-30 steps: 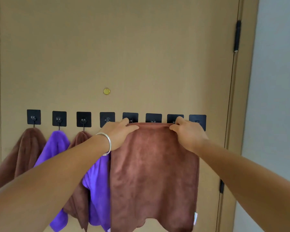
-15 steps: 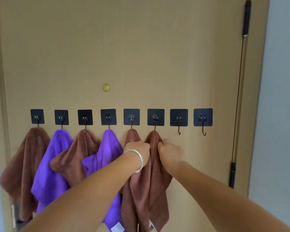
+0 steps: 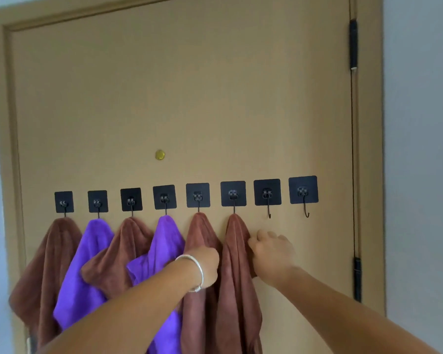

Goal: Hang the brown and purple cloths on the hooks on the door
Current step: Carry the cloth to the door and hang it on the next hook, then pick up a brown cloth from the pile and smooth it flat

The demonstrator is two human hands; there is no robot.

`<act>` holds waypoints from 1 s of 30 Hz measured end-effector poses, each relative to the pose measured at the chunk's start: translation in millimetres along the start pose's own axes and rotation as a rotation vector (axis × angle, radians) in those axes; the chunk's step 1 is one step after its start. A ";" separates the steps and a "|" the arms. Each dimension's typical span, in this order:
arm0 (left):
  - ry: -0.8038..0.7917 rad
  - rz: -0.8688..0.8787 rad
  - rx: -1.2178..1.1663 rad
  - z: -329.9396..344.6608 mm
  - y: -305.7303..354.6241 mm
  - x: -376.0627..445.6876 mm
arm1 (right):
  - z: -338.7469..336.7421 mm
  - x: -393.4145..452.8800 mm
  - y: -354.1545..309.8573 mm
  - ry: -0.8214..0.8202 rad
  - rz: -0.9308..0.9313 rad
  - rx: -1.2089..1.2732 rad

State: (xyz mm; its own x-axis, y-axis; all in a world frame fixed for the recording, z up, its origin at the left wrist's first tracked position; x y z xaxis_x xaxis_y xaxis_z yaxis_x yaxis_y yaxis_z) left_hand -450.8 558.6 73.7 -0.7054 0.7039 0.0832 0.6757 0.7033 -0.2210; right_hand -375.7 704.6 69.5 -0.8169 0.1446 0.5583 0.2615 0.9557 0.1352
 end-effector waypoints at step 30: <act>0.860 0.989 -0.314 -60.2 152.6 -1.2 | -149.2 -212.4 37.9 0.025 0.731 -0.569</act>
State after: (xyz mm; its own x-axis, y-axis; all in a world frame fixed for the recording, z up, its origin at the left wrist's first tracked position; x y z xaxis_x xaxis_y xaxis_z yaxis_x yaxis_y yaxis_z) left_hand -334.0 671.0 98.4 0.3814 0.6828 0.6232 0.9208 -0.2207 -0.3217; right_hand -115.6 671.9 78.1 -0.3395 0.6499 0.6800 0.9259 0.3581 0.1201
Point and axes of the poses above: each hand's wrist, its own x-axis towards the middle knuckle, its own z-axis out of the palm, y = z × x, the point moved 3 cm from there along x, towards the middle knuckle, and after that the axes turned 4 degrees about x, right-handed, at the moved point
